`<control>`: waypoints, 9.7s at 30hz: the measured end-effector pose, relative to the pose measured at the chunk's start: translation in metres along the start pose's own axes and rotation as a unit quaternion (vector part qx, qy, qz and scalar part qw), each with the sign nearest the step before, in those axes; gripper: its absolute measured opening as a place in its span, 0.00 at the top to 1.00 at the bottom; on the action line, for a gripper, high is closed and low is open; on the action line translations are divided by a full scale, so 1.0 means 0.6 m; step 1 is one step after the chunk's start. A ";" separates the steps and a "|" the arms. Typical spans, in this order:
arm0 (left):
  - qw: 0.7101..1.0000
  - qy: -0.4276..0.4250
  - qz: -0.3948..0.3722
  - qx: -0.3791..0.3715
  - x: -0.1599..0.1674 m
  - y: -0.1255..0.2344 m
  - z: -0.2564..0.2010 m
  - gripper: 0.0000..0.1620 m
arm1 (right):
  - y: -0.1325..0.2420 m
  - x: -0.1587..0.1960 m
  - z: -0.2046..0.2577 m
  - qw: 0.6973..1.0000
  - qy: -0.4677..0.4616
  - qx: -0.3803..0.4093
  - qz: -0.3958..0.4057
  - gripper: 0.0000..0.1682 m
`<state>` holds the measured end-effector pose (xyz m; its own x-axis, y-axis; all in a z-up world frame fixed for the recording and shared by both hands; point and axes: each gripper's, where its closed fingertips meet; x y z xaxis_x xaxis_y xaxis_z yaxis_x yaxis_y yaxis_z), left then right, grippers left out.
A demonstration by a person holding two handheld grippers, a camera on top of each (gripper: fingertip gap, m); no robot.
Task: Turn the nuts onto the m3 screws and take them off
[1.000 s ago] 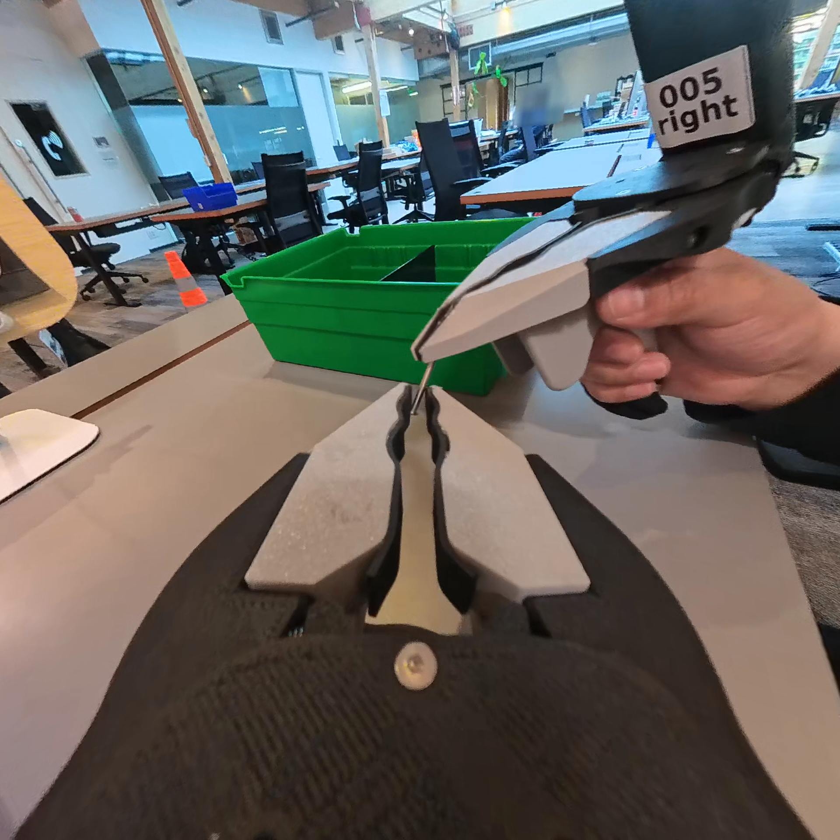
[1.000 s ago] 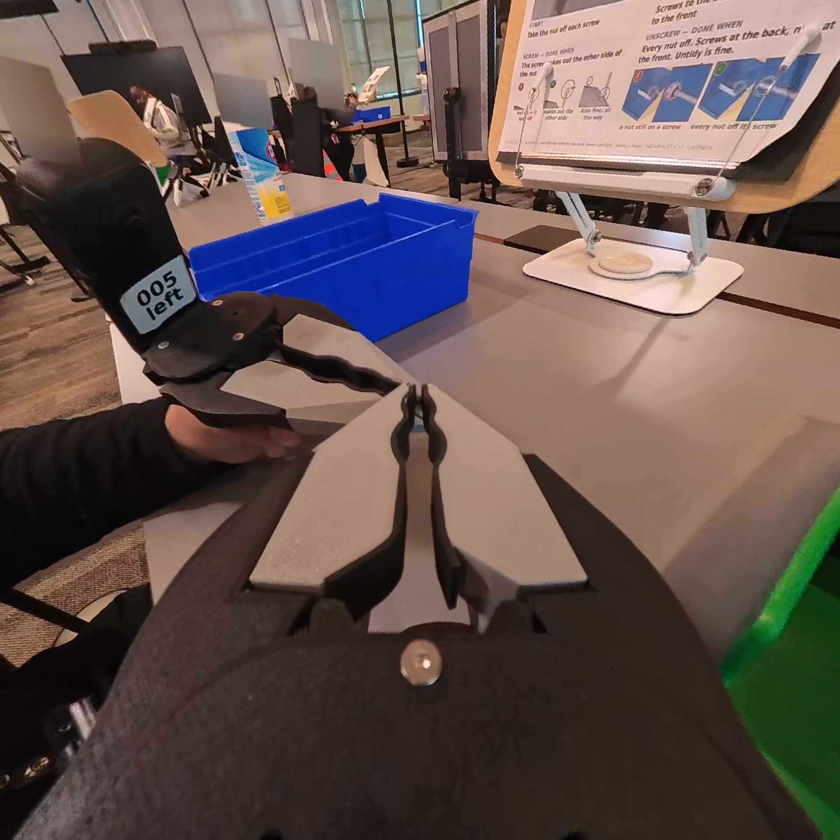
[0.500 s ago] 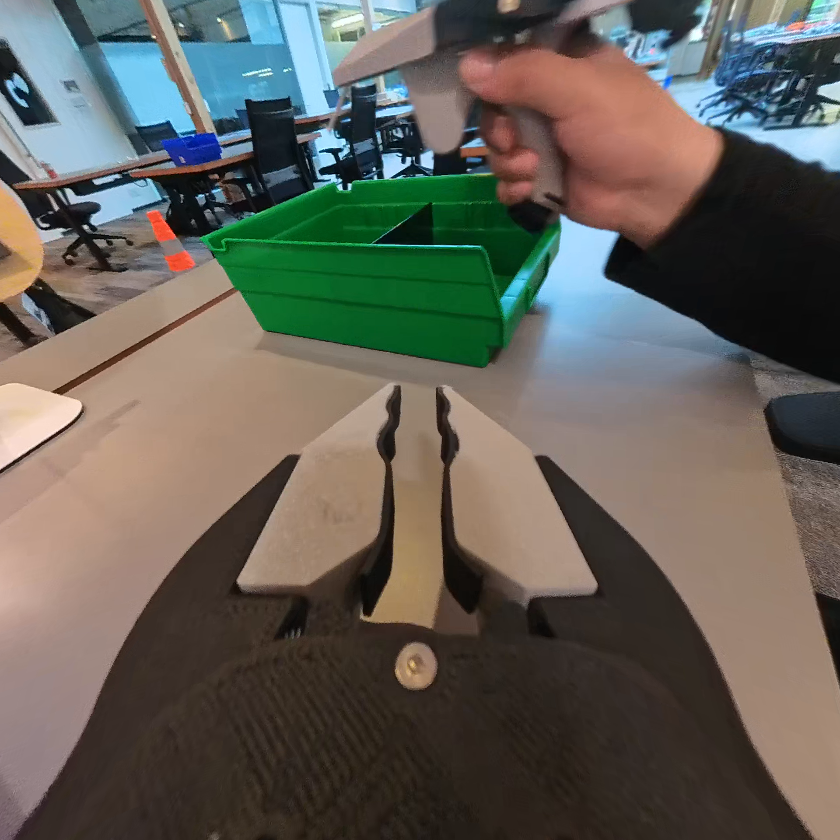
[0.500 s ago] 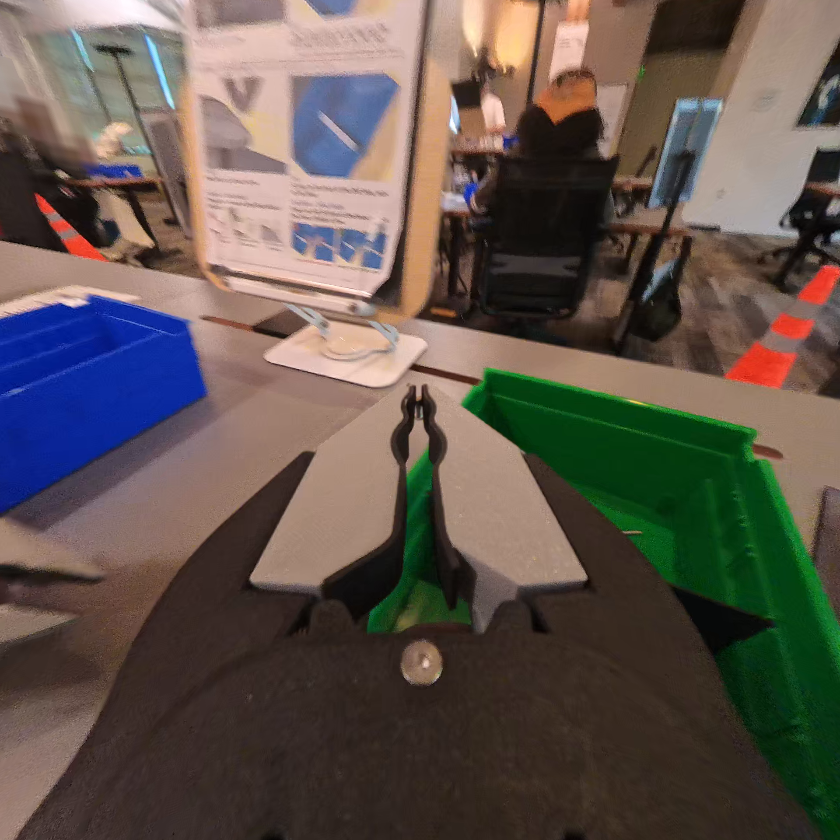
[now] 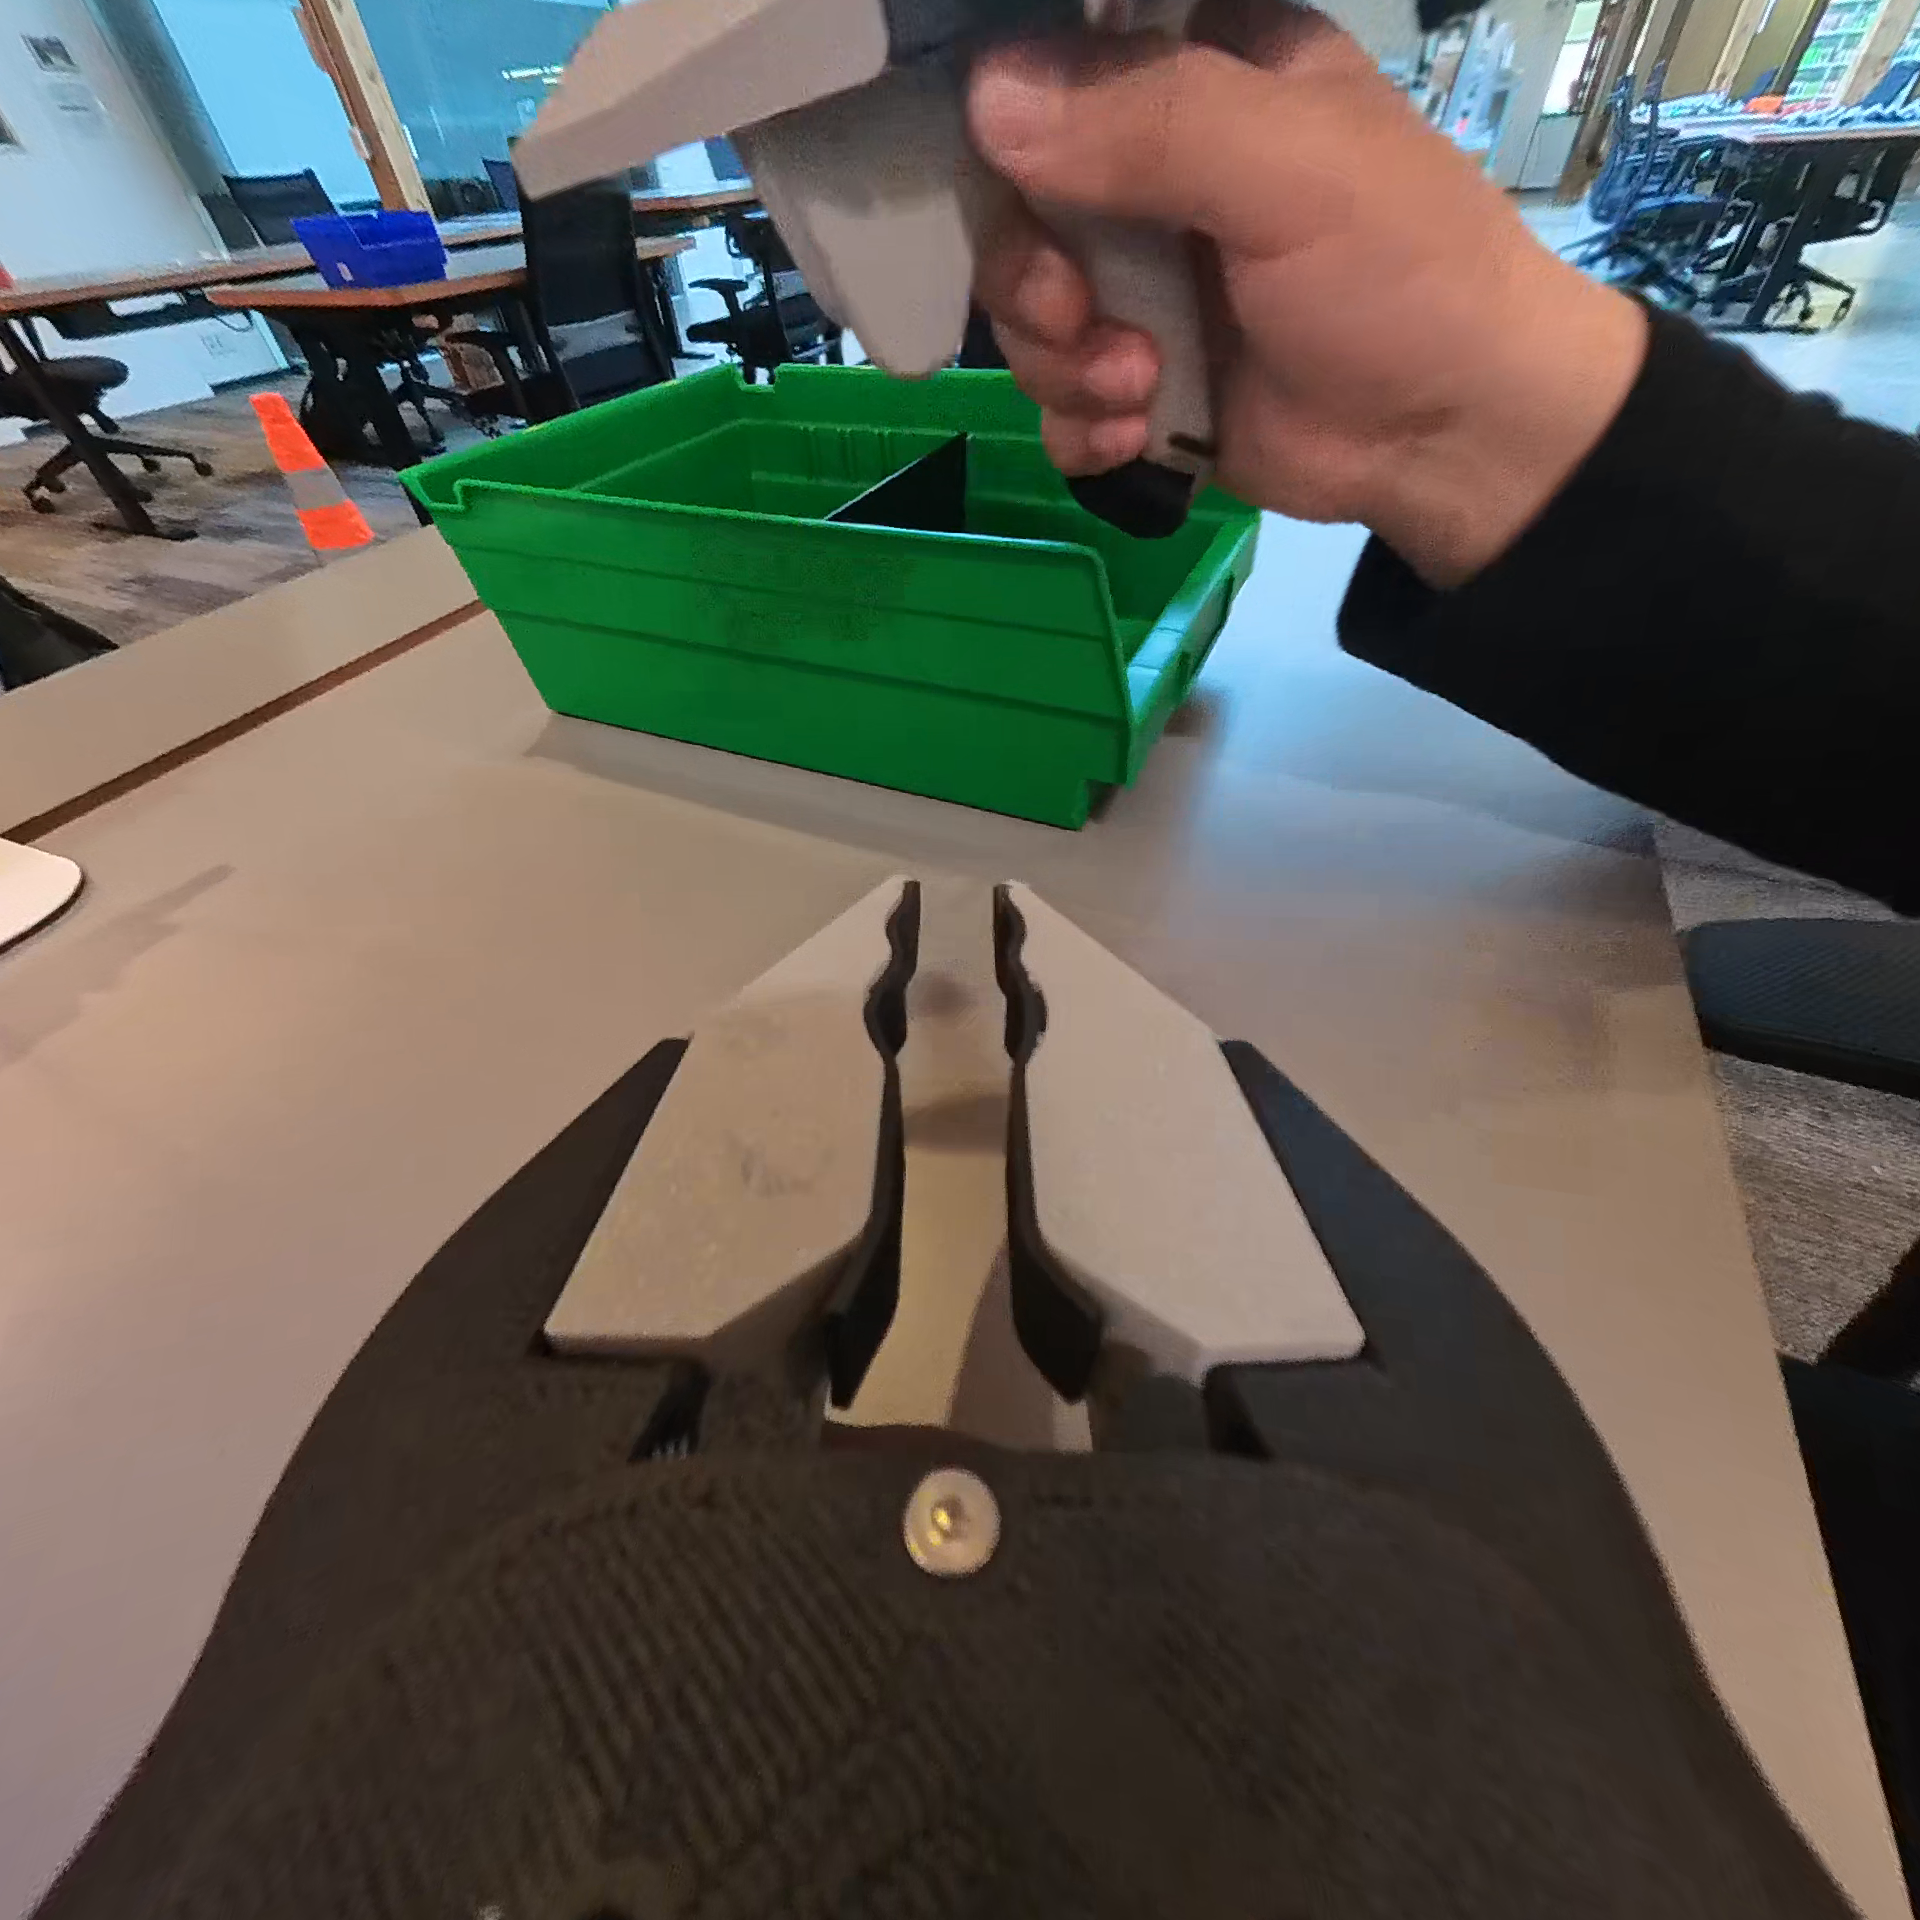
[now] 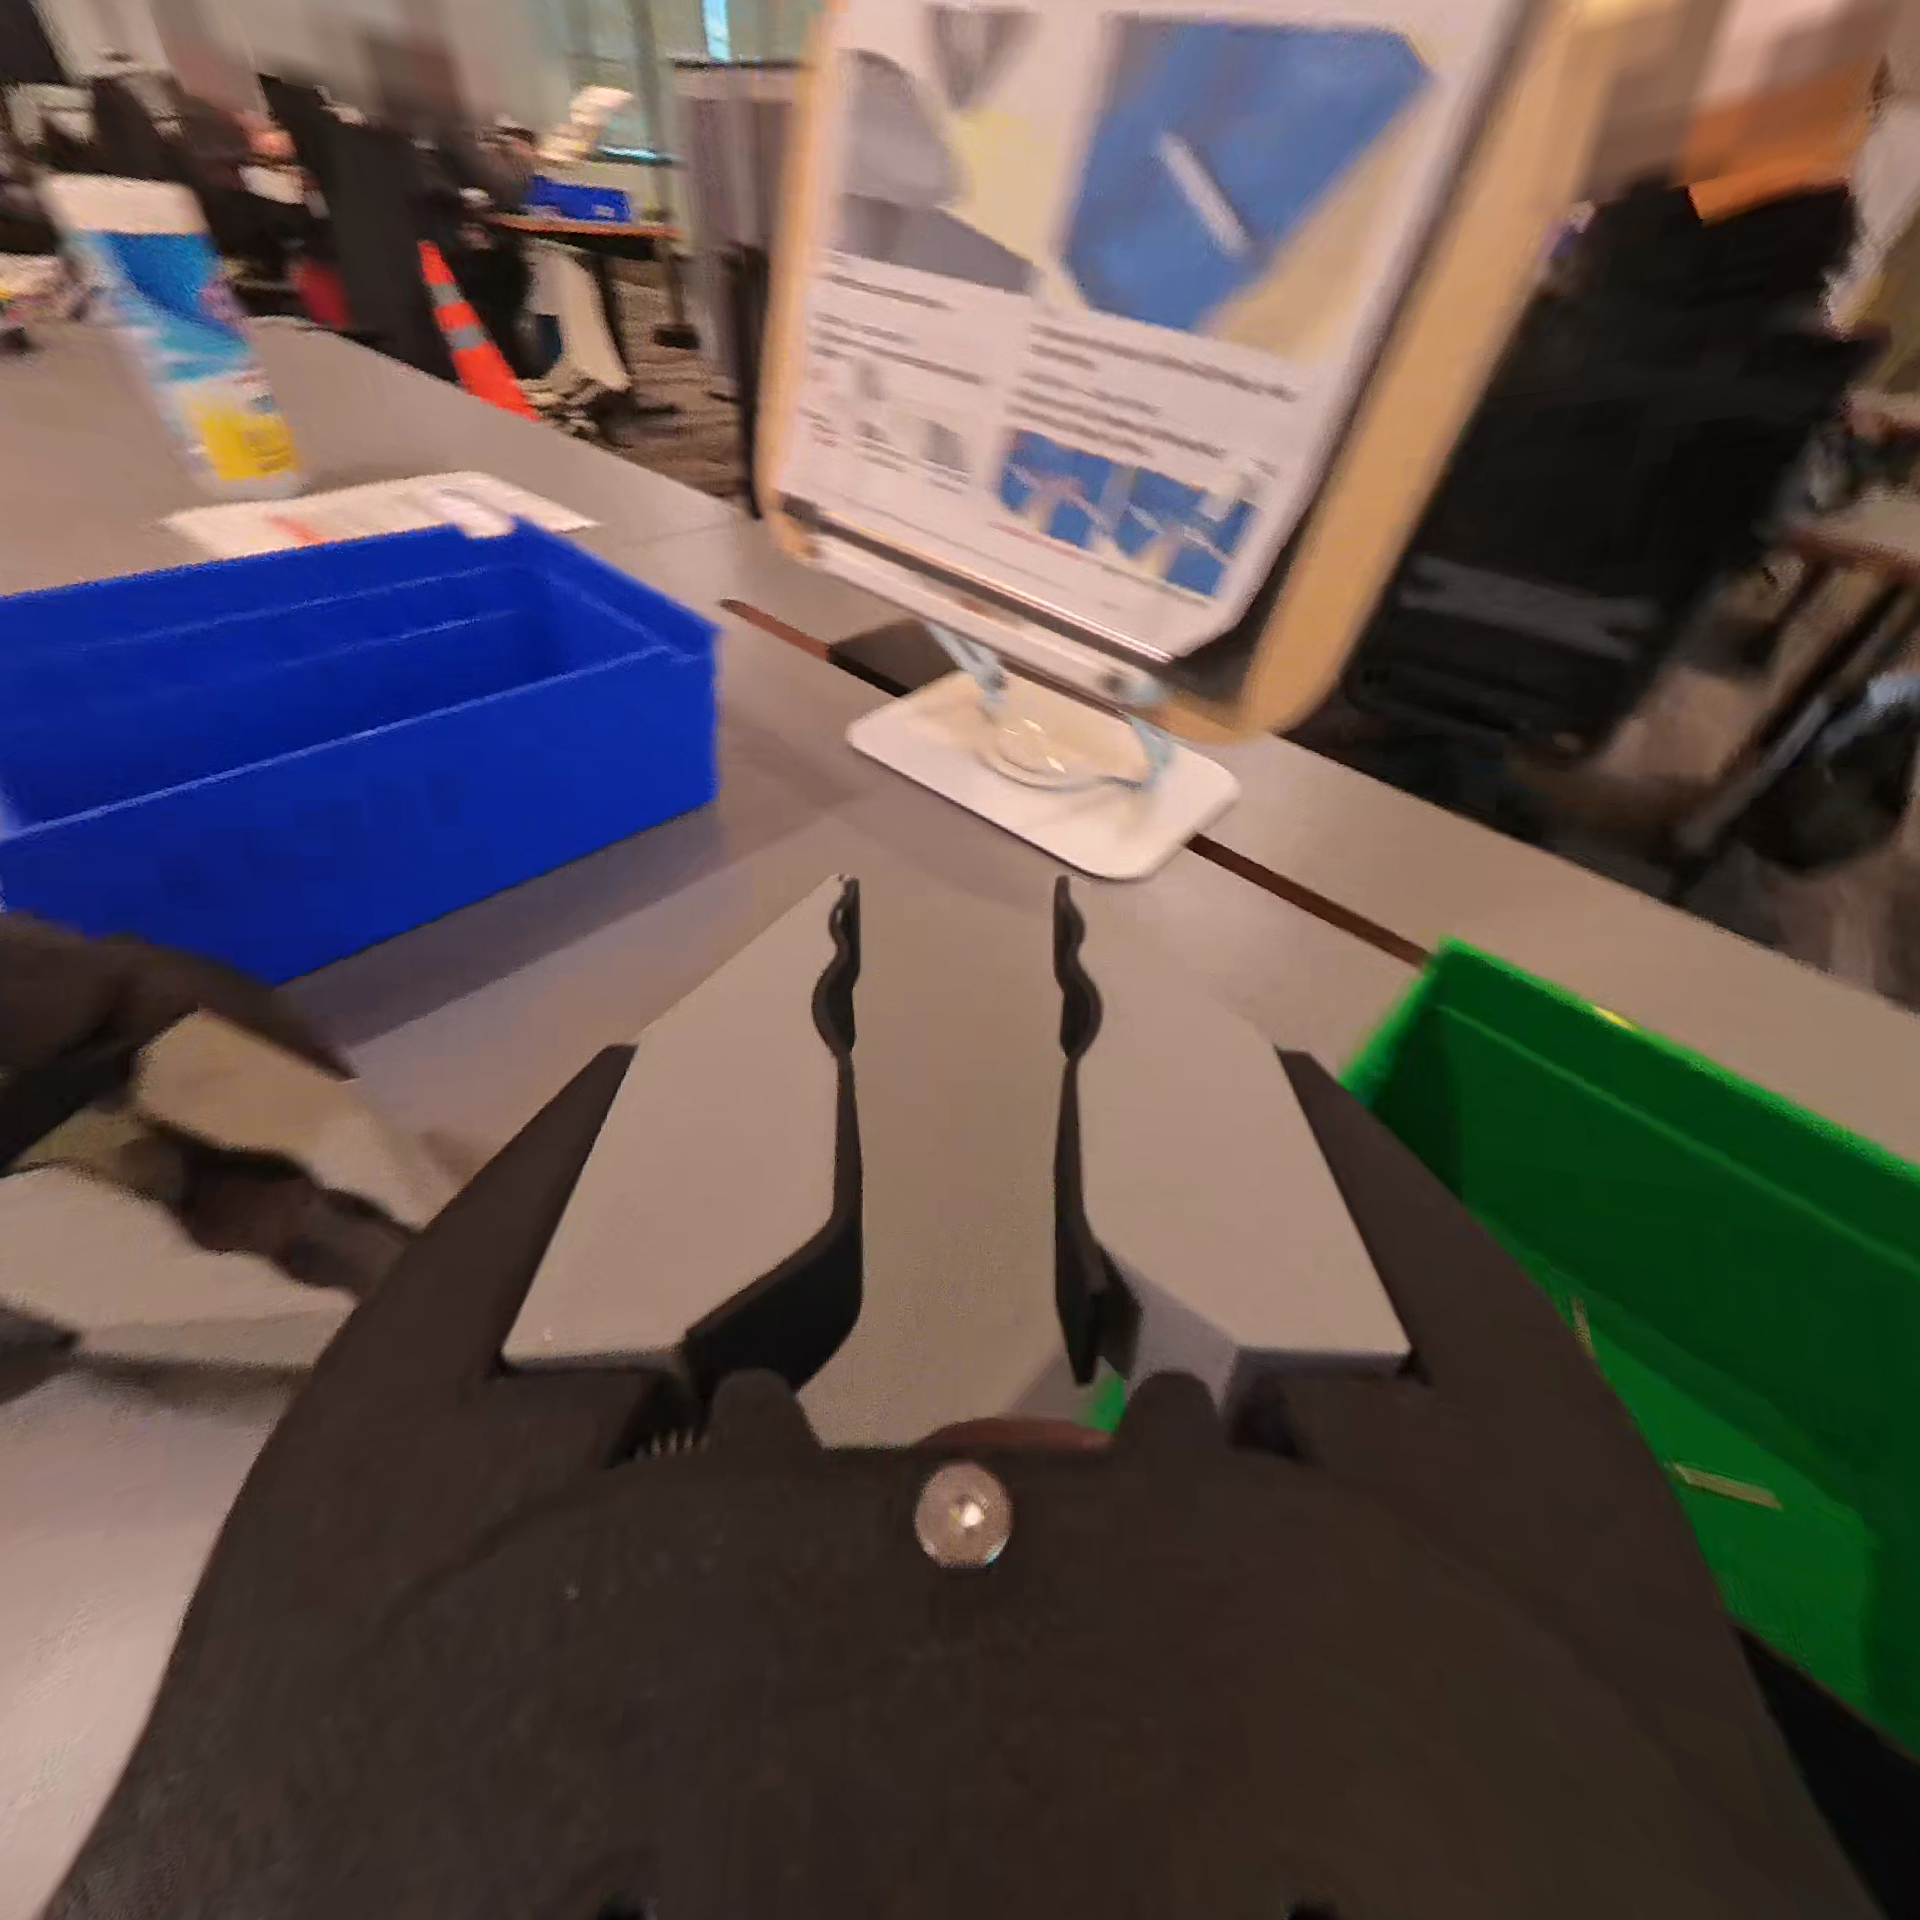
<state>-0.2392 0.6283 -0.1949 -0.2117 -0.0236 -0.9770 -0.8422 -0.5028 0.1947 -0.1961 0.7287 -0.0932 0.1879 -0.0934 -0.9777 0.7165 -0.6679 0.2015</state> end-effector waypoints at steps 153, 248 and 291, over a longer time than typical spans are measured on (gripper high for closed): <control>0.962 0.011 0.121 -0.244 0.088 0.433 0.080 0.75 | 0.139 0.215 0.136 0.984 -0.029 0.109 0.138 0.81; 0.952 0.007 0.065 -0.298 0.061 0.148 0.166 0.43 | -0.184 0.135 0.212 0.997 -0.009 -0.069 0.031 0.66; 0.942 0.000 0.013 -0.334 0.038 0.164 0.165 0.55 | -0.180 0.156 0.184 0.996 -0.059 -0.035 0.056 0.67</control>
<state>-0.3761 0.6635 -0.1892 -0.2281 -0.0441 -0.9726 -0.3359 -0.9341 0.1211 -0.3303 0.7105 -0.2129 0.1919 -0.2541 -0.9479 0.7413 -0.5955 0.3097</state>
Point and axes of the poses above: each gripper's, where its closed fingertips meet, y back along the fingers, x out of its underside, z = x × y across the jaws, and after that the axes turned 10 degrees about -x, right-handed
